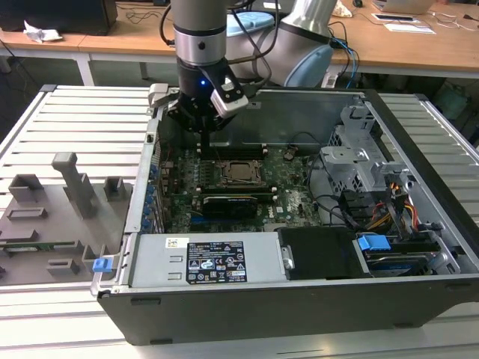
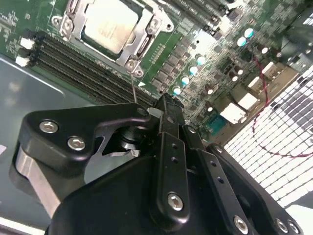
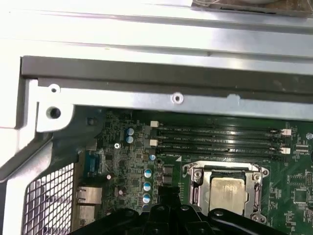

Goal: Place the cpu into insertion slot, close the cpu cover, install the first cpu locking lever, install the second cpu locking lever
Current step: 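Install the first cpu locking lever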

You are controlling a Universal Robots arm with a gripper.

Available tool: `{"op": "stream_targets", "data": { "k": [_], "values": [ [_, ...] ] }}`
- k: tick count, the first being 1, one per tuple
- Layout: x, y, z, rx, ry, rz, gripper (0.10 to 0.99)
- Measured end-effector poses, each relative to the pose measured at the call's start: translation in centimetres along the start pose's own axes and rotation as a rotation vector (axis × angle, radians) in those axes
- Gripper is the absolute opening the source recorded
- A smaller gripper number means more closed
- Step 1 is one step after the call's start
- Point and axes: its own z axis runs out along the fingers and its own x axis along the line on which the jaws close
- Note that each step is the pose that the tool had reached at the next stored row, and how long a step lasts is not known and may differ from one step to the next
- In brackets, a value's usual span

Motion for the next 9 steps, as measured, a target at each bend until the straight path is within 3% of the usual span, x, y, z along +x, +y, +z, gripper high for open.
{"op": "stream_targets", "data": {
  "k": [1, 9],
  "values": [
    [-0.01, 0.41, 0.09, 0.0, 0.0, 0.0, 0.106],
    [-0.13, 1.42, 0.49, 0.0, -0.0001, 0.0, 0.106]
  ]
}}
